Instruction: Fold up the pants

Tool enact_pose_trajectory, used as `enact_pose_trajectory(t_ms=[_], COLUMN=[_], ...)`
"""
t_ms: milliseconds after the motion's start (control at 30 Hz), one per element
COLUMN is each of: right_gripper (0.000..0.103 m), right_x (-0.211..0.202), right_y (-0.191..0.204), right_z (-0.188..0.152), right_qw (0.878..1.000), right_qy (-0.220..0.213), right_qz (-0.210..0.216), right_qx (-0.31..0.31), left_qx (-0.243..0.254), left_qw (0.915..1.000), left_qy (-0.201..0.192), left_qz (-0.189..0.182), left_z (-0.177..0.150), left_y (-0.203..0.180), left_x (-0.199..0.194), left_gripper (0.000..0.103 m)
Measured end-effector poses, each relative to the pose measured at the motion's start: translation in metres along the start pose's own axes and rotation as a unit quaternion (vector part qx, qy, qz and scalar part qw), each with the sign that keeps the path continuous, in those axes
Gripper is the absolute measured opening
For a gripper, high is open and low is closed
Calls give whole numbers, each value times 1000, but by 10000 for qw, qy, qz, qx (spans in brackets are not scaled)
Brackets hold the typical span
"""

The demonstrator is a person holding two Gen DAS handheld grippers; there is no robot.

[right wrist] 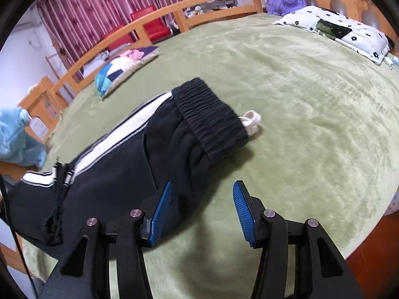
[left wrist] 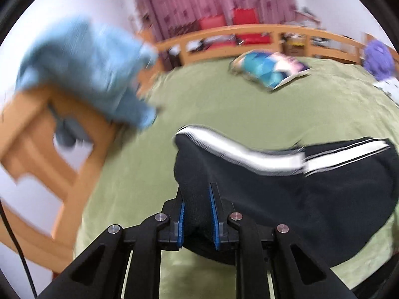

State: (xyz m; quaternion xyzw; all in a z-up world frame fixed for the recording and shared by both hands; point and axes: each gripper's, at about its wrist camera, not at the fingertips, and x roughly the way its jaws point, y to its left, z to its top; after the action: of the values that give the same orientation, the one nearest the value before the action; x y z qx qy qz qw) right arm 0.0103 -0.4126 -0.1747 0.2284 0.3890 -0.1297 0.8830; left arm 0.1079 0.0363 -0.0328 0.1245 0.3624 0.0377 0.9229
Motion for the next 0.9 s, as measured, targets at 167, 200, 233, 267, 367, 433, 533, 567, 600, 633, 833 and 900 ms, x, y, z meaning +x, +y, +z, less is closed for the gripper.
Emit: enact_pose_trajectory(t_ms=[167, 200, 233, 267, 367, 433, 533, 567, 600, 633, 833, 900], right_gripper=[51, 51, 51, 51, 51, 51, 51, 51, 51, 51, 51, 51], right_x=[-23, -24, -23, -23, -21, -20, -23, -24, -25, -26, -23, -20], right_y=[-23, -28, -34, -39, -53, -63, -75, -79, -81, -81, -51, -37], right_z=[-1, 0, 0, 1, 1, 1, -1, -1, -2, -3, -1, 5], right_qw=[9992, 9989, 9985, 9981, 9972, 9962, 9944, 9937, 9931, 9929, 9945, 9940], right_qy=[-311, -302, -255, -226, -196, -162, -187, -208, -222, -220, -156, -100], right_qz=[95, 169, 268, 316, 320, 351, 427, 465, 505, 561, 922, 1048], right_qx=[230, 308, 392, 468, 648, 775, 944, 995, 1030, 1025, 470, 284], left_qx=[715, 873, 996, 1145, 1522, 1603, 1484, 1455, 1422, 1365, 745, 591], left_qw=[9944, 9914, 9888, 9848, 9702, 9589, 9566, 9575, 9591, 9623, 9790, 9814], left_qy=[-688, -806, -873, -966, -1133, -1157, -937, -865, -795, -698, -237, -42], left_qz=[-367, -545, -681, -876, -1508, -2036, -2327, -2334, -2314, -2246, -1885, -1825], left_z=[49, 59, 64, 69, 75, 75, 69, 68, 63, 61, 38, 27], left_y=[-88, -114, -134, -160, -236, -275, -302, -304, -302, -296, -236, -211], left_x=[-60, -73, -82, -91, -107, -108, -98, -91, -87, -76, -30, -15], left_gripper=[14, 14, 14, 14, 14, 20, 20, 20, 20, 20, 35, 35])
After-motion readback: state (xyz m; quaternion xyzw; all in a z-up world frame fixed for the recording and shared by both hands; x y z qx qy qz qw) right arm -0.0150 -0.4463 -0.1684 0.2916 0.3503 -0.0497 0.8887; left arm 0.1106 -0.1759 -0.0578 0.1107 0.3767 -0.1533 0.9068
